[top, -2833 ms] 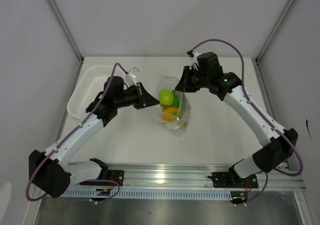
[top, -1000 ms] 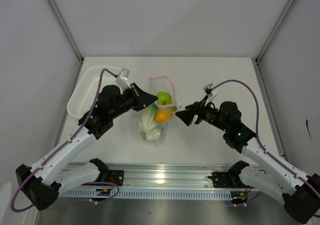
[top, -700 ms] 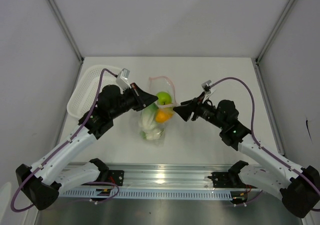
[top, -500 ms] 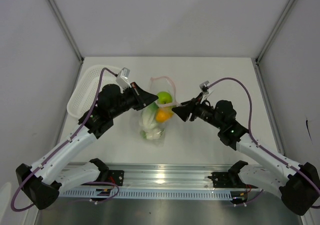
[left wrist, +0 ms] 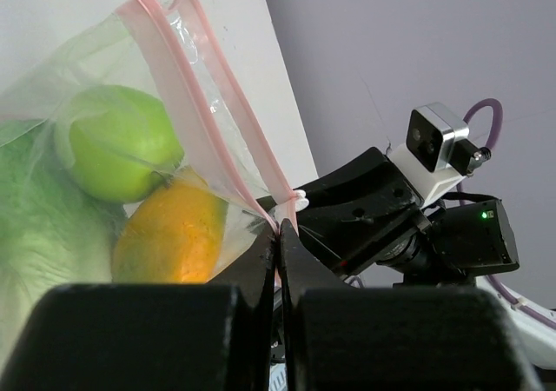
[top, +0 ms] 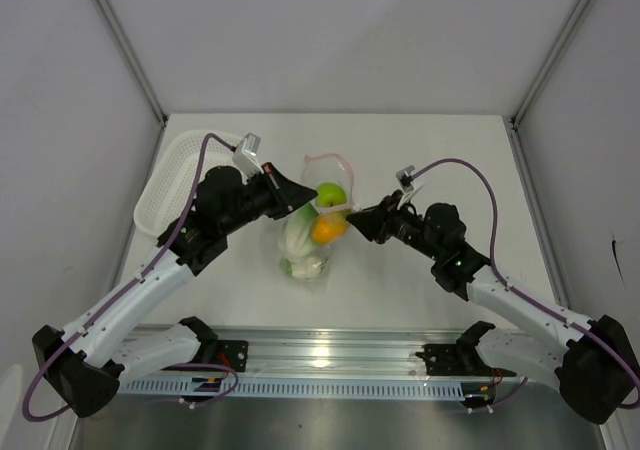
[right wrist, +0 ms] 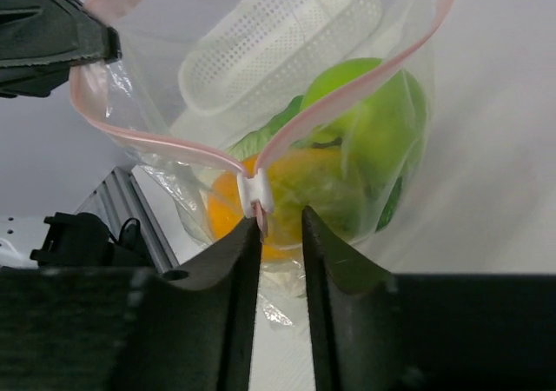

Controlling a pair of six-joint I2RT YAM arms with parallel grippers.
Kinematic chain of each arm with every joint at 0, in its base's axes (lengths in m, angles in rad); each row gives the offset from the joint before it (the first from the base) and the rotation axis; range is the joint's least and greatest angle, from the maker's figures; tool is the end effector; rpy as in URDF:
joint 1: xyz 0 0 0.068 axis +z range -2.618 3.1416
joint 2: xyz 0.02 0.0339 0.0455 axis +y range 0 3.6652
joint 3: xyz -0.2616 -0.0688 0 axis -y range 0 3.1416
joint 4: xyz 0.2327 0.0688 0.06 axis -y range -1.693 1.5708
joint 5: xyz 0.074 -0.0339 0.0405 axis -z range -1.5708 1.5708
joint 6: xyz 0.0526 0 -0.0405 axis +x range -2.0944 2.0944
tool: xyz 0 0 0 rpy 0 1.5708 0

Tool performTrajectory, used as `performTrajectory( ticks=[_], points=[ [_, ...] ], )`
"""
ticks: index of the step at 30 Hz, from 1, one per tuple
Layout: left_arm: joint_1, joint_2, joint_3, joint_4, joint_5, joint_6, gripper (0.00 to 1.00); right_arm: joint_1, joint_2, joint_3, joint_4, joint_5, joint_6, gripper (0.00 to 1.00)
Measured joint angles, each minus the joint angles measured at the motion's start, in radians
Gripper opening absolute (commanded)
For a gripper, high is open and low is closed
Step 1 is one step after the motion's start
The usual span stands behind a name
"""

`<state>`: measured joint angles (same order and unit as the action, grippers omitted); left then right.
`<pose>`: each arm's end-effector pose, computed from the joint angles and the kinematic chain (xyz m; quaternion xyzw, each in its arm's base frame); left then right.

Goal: Place the food in the zip-top bag and seal the zipper
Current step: Adjust the zipper food storage bag at the center of the board.

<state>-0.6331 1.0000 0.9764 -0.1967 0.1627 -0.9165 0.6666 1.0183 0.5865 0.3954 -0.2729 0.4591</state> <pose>0.1849 -0.1462 0.3606 -0.0596 0.7773 -0.4812 0.4008 0.1828 0.1618 0.2887 -0.1678 0.6996 0.4498 0.5293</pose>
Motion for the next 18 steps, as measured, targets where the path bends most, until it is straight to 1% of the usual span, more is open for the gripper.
performTrajectory(
  ticks=[2,3,4,11,14,18],
  points=[
    [0.000,0.000,0.000,-0.001,0.000,0.000,0.01,0.000,0.012,0.006,-0.002,0.007,-0.008,0.15],
    [0.000,0.000,0.000,-0.001,0.000,0.000,0.01,0.000,0.021,0.018,-0.004,0.009,-0.016,0.05],
    [0.000,0.000,0.000,-0.001,-0.001,0.000,0.01,0.000,0.033,0.037,-0.016,0.011,-0.026,0.00],
    [0.000,-0.024,0.000,-0.023,-0.012,0.017,0.01,0.000,0.093,0.209,-0.103,0.013,-0.119,0.00],
    [0.000,-0.058,-0.009,-0.039,-0.034,0.032,0.00,-0.003,0.111,0.274,-0.140,-0.020,-0.161,0.00],
    [-0.002,-0.106,-0.022,-0.077,-0.069,0.059,0.01,-0.017,0.140,0.350,-0.190,-0.101,-0.214,0.00]
  ],
)
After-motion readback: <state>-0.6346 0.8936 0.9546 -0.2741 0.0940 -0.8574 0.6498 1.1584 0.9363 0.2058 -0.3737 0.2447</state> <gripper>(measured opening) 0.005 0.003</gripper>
